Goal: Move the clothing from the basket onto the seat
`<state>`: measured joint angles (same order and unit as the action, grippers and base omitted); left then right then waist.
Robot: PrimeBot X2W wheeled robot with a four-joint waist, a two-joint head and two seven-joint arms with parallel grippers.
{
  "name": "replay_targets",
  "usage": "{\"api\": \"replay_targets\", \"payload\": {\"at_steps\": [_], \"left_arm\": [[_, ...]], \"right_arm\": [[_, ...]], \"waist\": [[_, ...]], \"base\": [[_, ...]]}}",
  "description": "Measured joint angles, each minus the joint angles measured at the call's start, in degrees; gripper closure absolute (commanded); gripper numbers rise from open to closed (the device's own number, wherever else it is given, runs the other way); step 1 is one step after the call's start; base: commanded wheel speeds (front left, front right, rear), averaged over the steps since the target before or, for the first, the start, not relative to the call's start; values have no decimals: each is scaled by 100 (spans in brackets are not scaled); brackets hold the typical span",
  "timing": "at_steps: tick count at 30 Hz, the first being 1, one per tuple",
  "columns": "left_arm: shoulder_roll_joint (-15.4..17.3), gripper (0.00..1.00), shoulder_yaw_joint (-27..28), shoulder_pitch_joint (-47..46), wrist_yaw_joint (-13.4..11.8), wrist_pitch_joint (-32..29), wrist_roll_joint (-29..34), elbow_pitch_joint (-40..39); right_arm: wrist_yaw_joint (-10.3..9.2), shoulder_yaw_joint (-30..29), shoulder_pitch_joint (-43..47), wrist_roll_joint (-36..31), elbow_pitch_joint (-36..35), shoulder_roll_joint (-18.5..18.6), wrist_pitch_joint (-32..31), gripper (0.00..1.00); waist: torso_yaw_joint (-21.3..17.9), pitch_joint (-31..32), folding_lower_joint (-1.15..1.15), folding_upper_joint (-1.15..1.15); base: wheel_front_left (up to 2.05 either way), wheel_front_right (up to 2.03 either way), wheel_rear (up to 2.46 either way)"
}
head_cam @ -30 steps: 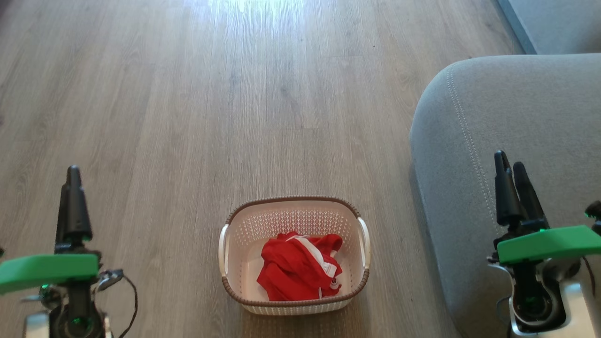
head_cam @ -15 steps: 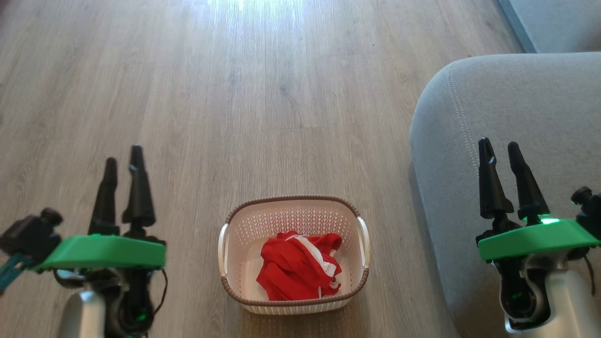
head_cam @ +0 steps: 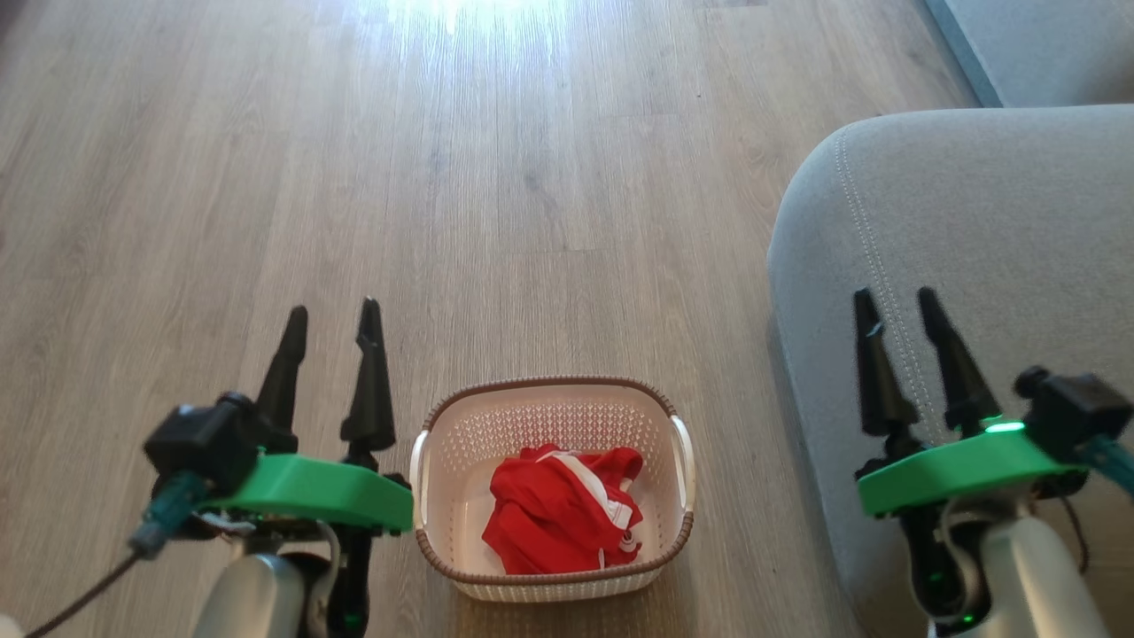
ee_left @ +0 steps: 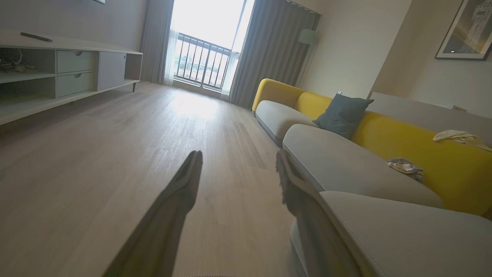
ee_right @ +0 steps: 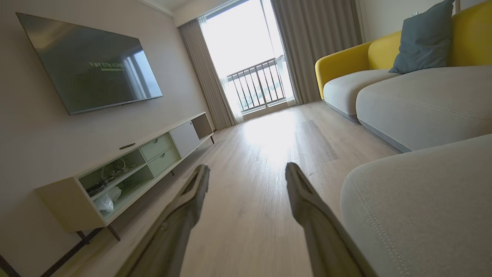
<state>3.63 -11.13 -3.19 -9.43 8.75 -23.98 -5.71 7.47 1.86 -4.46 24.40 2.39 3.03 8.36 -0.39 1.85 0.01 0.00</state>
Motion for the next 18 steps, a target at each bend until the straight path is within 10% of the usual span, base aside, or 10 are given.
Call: {"api": "replay_targets", "payload": {"at_steps": [18], "left_arm": [[53, 0, -377, 236, -93, 274, 791, 915]], "right_arm": [[0, 257, 37, -822, 1198, 0, 297, 0]], "waist": [[-25, 119, 0, 0]], "base": [[0, 0, 0]]}}
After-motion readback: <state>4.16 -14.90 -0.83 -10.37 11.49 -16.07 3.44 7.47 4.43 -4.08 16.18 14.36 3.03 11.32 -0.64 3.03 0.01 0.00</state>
